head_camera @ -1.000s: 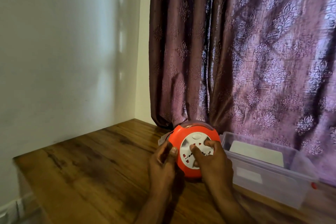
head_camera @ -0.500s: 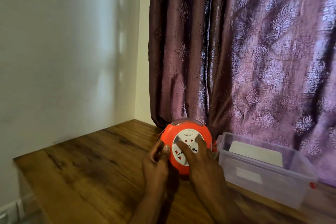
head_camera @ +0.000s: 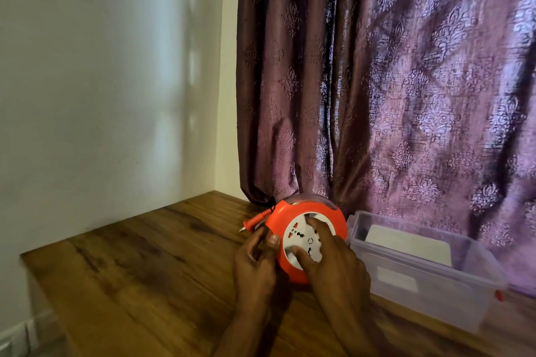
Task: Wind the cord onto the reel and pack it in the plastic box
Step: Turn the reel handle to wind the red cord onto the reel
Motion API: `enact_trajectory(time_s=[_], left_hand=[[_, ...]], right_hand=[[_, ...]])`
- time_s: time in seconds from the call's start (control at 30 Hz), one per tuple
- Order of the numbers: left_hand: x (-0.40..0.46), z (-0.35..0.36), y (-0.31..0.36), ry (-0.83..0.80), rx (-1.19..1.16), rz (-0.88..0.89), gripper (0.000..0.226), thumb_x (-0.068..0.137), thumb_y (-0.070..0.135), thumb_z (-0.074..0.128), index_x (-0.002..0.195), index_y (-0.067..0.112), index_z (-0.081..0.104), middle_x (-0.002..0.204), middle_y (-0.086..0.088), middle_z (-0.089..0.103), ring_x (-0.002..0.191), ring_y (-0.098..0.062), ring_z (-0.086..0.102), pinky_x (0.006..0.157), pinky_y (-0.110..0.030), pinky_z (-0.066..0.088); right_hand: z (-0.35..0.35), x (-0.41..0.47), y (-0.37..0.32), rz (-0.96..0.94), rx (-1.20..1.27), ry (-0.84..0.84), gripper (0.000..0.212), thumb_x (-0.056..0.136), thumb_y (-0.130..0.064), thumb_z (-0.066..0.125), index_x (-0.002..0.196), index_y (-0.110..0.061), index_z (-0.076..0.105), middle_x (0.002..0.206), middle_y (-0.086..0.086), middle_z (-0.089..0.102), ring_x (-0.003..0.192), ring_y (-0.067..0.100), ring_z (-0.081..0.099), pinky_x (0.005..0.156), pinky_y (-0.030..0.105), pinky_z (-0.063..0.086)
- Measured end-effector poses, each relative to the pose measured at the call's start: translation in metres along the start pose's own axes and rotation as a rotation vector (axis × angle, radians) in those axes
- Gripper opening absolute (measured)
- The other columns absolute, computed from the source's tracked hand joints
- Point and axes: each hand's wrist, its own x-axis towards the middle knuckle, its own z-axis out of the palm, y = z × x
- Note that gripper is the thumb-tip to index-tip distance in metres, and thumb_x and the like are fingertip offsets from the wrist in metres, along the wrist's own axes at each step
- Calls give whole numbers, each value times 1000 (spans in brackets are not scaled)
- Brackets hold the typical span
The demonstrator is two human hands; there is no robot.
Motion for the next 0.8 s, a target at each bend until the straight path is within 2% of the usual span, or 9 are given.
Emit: enact_trajectory(time_s=[0.17,0.23,0.33,0.4,0.47,0.57,0.63,0.7,0.8], left_hand=[[-3,1,3,16,-22,-38,44,74,63,79,113,42,76,114,3,82,105,-26,79,88,-58,64],[-4,1,4,11,-41,-64,35,79,54,82,111,42,77,115,0,82,107,-30,78,90,-60,63],[-5,3,8,-20,-43,-78,31,77,47,78,108,42,79,113,0,82,103,-27,80,87,-53,65],[-7,5,10,-40,-12,-66,24,83,41,78,108,40,79,112,0,83,99,-22,81,85,-50,67],[-7,5,12,-52,-3,-73,21,89,35,76,109,38,79,112,0,83,101,-24,81,87,-53,65],[-10,10,17,-67,-34,-95,24,81,43,77,105,40,80,111,0,83,100,-26,81,90,-57,64],[-12,14,23,-15,-110,-155,37,74,52,75,106,33,80,109,-3,83,100,-30,81,89,-57,64],[-10,13,30,16,-181,-243,51,80,59,67,114,22,78,108,-8,84,96,-31,82,77,-48,67],[-4,3,36,81,-187,-267,49,92,59,58,107,16,78,89,-3,85,72,-18,82,52,-31,63]], right_hand=[[-1,0,0,34,35,-2,65,80,-67,54,136,-54,24,139,-7,50,119,26,53,92,42,49],[1,-1,0,27,16,-16,64,83,-66,49,138,-53,18,143,-5,45,123,27,50,93,43,48],[4,-1,2,8,-2,-28,63,88,-64,44,141,-53,11,147,-4,39,129,27,44,95,44,46],[5,0,4,21,35,-30,63,88,-60,46,142,-52,14,148,-5,38,131,27,42,98,45,44],[4,2,6,32,67,-16,62,88,-57,51,141,-51,20,148,-4,40,130,27,43,99,44,43],[3,2,7,39,86,25,60,88,-53,55,141,-48,26,146,-2,43,129,26,45,100,43,43],[2,2,8,46,100,46,60,88,-52,56,141,-48,27,146,-2,44,127,25,48,100,43,43],[2,1,8,40,86,46,61,87,-53,56,141,-47,28,146,-2,45,127,25,48,101,42,42],[5,-2,8,18,41,11,63,87,-55,54,142,-48,24,146,-2,43,129,26,45,101,43,43]])
